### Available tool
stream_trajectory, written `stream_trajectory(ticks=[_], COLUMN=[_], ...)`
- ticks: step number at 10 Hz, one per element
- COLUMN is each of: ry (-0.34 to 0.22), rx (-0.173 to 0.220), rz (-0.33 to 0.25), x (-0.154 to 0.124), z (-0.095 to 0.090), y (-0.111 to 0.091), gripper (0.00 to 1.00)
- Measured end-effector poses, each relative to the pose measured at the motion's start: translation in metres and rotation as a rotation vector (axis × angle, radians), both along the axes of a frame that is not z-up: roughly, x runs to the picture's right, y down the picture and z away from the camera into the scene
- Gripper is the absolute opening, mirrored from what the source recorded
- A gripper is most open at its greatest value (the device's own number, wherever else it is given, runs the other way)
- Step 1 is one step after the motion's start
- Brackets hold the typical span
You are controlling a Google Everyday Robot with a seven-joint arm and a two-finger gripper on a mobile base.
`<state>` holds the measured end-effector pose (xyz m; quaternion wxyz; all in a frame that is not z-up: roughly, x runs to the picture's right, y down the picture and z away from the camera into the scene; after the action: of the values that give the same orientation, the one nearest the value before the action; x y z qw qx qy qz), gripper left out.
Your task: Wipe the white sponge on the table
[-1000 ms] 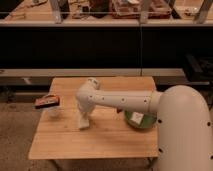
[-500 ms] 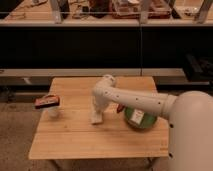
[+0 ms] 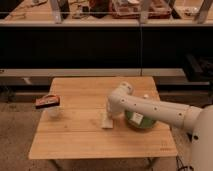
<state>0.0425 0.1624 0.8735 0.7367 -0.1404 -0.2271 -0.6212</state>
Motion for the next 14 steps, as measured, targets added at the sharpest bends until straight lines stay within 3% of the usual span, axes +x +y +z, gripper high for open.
stream_trajectory(ticks=[2, 6, 8, 11, 14], ry=[-0.012, -0.009, -0.018, -0.064, -0.168], rx=[0.001, 0.011, 0.004, -0.008, -0.023], rz=[-0.009, -0.078, -0.12, -0.198, -0.247], x=[0.006, 0.027, 0.023, -0.015, -0.081], z=[-0.009, -0.044, -0.062, -0.08, -0.097], y=[0.016, 0.059, 0.083, 0.112, 0.13], gripper=[0.18, 0.18, 0.18, 0.18, 0.18])
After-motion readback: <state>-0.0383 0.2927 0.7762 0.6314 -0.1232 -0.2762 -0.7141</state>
